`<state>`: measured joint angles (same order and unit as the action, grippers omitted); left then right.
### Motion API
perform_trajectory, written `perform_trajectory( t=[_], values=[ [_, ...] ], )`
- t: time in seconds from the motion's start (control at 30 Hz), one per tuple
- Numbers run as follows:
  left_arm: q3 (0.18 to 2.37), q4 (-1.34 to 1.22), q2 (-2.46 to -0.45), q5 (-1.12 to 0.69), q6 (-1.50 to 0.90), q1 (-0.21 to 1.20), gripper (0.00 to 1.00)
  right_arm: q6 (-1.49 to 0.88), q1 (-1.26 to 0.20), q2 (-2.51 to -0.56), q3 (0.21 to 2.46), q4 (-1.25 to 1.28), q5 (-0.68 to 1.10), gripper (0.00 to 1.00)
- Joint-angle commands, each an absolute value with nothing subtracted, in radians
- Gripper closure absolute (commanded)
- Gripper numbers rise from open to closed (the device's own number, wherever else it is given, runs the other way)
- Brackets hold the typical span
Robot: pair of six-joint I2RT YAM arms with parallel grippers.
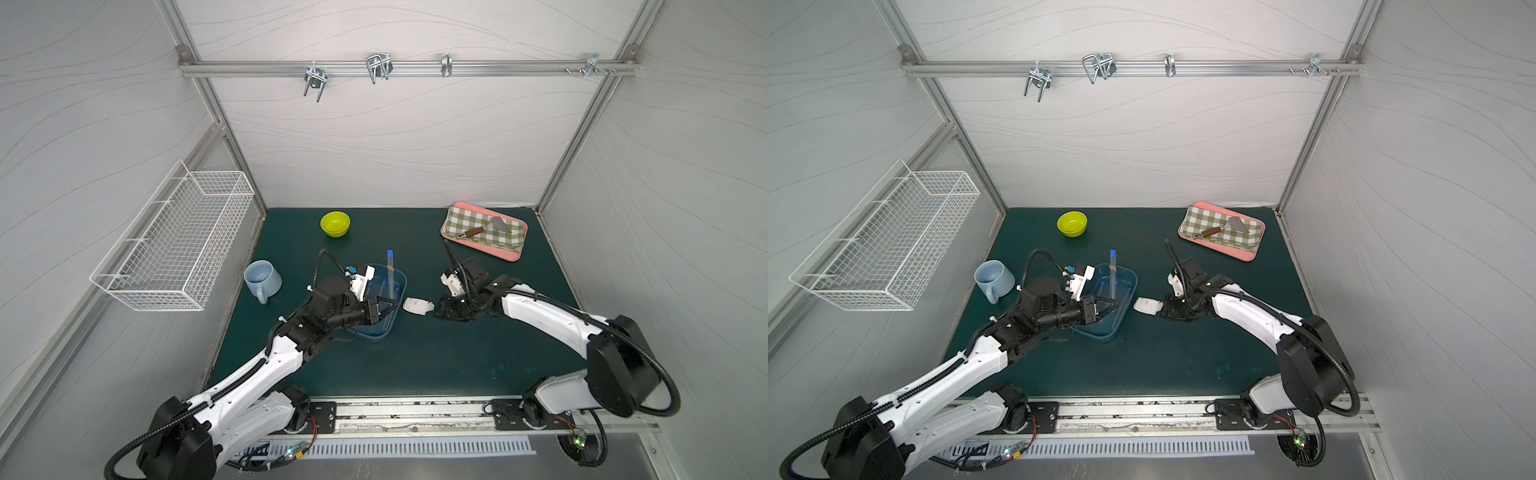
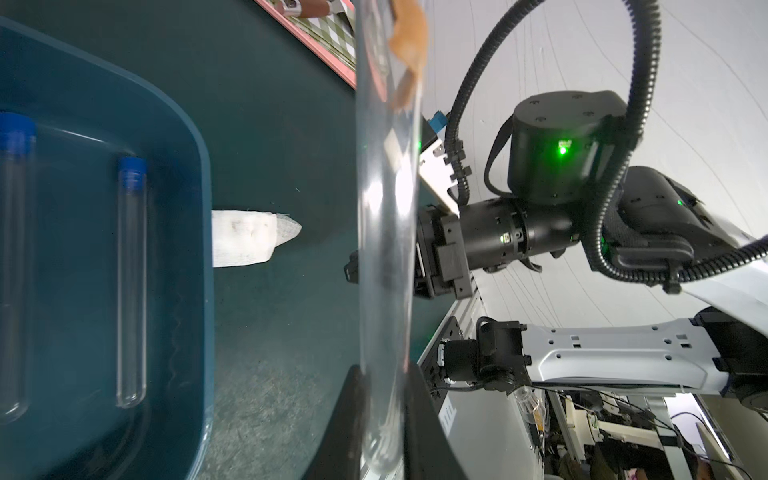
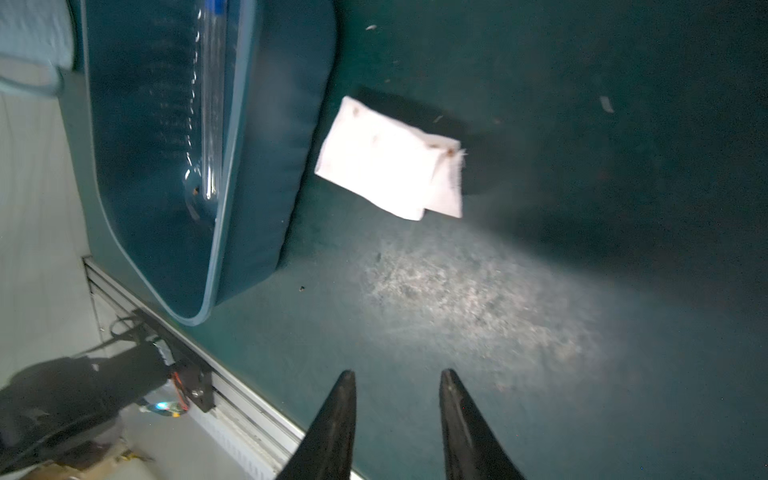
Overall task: Wipe the exteriors of test tubes
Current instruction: Pick up the cleaning item at the center of the board.
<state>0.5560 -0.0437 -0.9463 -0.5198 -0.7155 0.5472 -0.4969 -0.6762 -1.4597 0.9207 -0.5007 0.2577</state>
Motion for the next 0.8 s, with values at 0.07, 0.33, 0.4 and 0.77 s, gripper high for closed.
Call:
perform_trajectory(
  t=[0.07, 0.33, 0.4, 0.77],
  values=[
    [0.570, 0.012, -0.881, -0.532, -0.711, 0.480, 0.96, -0.327, -0.772, -1.575, 0.997, -0.434, 0.075, 0.64],
    [0.552, 0.065, -0.821, -0.538, -0.720, 0.423, 0.96, -0.187, -0.927, -1.748, 1.075, -0.303, -0.215, 0.57],
    [0.543, 0.062, -0.812, -0.538, -0.730, 0.419, 0.96, -0.184, -0.943, -1.784, 1.095, -0.292, -0.255, 0.54],
    [0.540, 0.069, -0.799, -0.542, -0.729, 0.410, 0.96, -0.172, -1.000, -1.879, 1.115, -0.212, -0.417, 0.52]
  ],
)
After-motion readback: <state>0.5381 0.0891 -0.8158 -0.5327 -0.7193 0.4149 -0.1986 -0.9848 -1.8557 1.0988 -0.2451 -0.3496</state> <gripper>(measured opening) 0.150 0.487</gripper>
